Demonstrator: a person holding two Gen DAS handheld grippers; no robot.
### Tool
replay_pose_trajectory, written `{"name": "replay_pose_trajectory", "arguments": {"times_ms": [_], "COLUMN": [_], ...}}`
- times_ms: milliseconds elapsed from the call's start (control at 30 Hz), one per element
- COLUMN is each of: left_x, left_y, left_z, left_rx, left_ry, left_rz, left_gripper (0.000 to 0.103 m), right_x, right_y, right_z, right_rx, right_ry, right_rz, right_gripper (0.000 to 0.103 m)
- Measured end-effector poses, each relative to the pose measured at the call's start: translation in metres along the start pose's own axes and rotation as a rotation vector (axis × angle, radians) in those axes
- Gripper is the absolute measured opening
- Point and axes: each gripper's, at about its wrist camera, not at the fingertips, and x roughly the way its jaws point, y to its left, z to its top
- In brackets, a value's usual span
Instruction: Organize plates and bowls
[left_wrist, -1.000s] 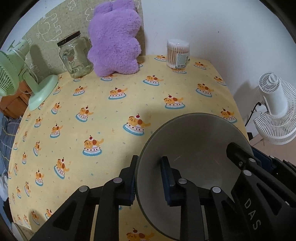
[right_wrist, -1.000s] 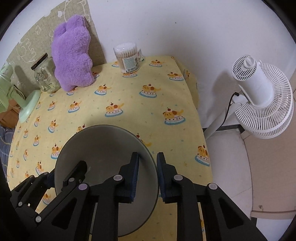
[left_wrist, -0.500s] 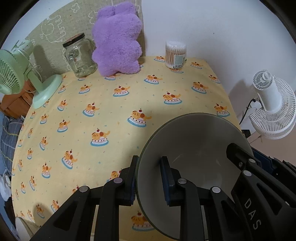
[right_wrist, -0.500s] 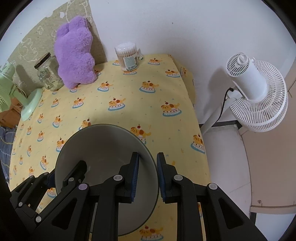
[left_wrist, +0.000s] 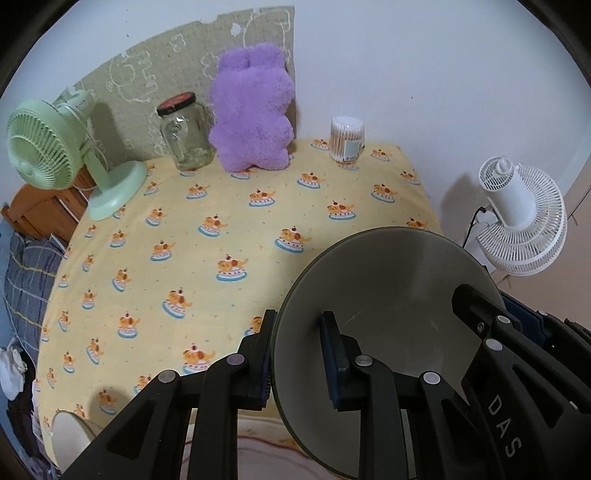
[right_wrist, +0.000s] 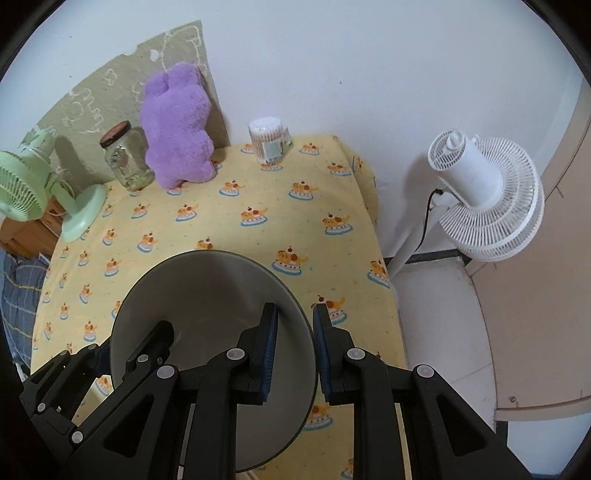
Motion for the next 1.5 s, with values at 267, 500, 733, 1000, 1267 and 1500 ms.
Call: {"name": "replay_pose_trajectory", "arguments": {"times_ms": [267, 500, 733, 1000, 1267, 1500], "left_x": [-0.025, -0.047, -0.064, -0.081, -0.093, -0.095], "left_y": [0.025, 0.052, 0.085, 0.128, 0.172, 0.207], "left_z": [-0.009, -0.024, -0.040, -0.060, -0.080, -0.096], "left_rx": [-0.003, 0.024, 0.042, 0.056, 0.081, 0.064], "left_ry": [-0.026, -0.044, -0.047, -0.060, -0.063, -0.050], "left_rz": [-0.008, -0.031, -0.053, -0.061, -0.049, -0.048], "left_gripper": [0.021, 0.021, 0.021, 0.021, 0.021, 0.021], "right_x": [-0.029, -0.053, -0.074, -0.092, -0.101, -0.103], "right_y": [0.025, 0.052, 0.085, 0.127, 0.170, 0.205], "right_z": [-0.010, -0.029, -0.049, -0.072, -0.096, -0.113], "right_rx": [-0.020, -0.004, 0.018, 0.028, 0.033, 0.022], "right_ry": [-0.032, -0.051, -0.061, -0.075, -0.073, -0.063], "right_rz": [-0.005, -0.030, -0.052, -0.058, -0.048, -0.045], "right_gripper": [0.023, 0.023, 0.023, 0.023, 0.023, 0.023]}}
